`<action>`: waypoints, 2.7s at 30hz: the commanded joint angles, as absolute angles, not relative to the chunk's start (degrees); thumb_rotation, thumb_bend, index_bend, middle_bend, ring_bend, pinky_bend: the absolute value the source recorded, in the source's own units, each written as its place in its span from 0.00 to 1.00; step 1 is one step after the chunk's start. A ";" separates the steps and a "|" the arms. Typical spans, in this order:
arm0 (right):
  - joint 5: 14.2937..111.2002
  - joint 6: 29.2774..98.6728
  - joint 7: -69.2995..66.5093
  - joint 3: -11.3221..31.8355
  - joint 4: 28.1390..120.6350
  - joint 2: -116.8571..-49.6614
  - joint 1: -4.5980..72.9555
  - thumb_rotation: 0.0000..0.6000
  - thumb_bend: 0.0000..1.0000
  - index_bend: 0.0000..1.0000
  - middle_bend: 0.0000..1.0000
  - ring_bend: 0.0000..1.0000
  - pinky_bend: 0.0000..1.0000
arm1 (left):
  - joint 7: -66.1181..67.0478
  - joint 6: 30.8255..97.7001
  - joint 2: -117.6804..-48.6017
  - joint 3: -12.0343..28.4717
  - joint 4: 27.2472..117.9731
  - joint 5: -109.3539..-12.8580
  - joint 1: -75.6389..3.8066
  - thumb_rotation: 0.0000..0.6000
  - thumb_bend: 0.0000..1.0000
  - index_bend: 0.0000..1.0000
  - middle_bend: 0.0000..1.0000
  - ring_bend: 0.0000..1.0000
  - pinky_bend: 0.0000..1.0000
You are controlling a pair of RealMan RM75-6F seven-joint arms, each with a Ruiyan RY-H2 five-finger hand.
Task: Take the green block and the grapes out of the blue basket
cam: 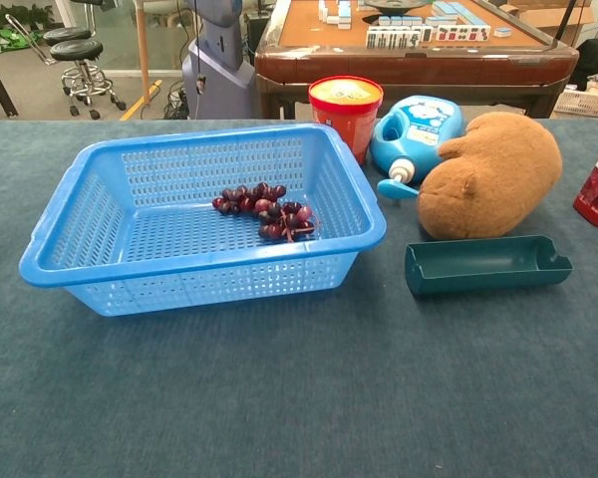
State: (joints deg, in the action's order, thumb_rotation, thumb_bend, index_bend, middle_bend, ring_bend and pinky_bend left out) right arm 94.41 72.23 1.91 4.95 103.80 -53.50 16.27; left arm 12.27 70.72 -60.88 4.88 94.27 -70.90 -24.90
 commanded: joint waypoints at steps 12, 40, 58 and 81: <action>84.81 49.77 3.28 12.32 108.44 -57.93 35.46 1.00 0.16 0.24 0.24 0.20 0.34 | 10.46 77.85 -59.35 1.69 96.11 -75.98 -17.29 1.00 0.30 0.00 0.02 0.07 0.15; 31.50 35.40 30.31 12.86 80.29 -88.73 76.37 1.00 0.16 0.24 0.28 0.21 0.34 | 10.43 80.04 -57.60 1.12 97.17 -81.07 -13.29 1.00 0.30 0.00 0.02 0.07 0.15; 20.69 29.81 31.07 8.50 61.27 -100.45 84.53 1.00 0.16 0.24 0.28 0.22 0.34 | 8.63 79.26 -56.88 1.46 96.61 -80.79 -11.92 1.00 0.30 0.00 0.02 0.07 0.15; 31.06 27.04 21.58 10.59 66.89 -98.26 83.08 1.00 0.18 0.24 0.29 0.24 0.36 | 8.66 78.85 -56.88 2.17 96.84 -81.23 -11.41 1.00 0.30 0.00 0.02 0.07 0.15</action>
State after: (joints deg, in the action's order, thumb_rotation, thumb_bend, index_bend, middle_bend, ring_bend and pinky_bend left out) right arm 29.42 26.41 22.01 10.91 66.17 -99.14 83.54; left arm 8.65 78.82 -56.88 2.17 96.84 -81.21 -11.41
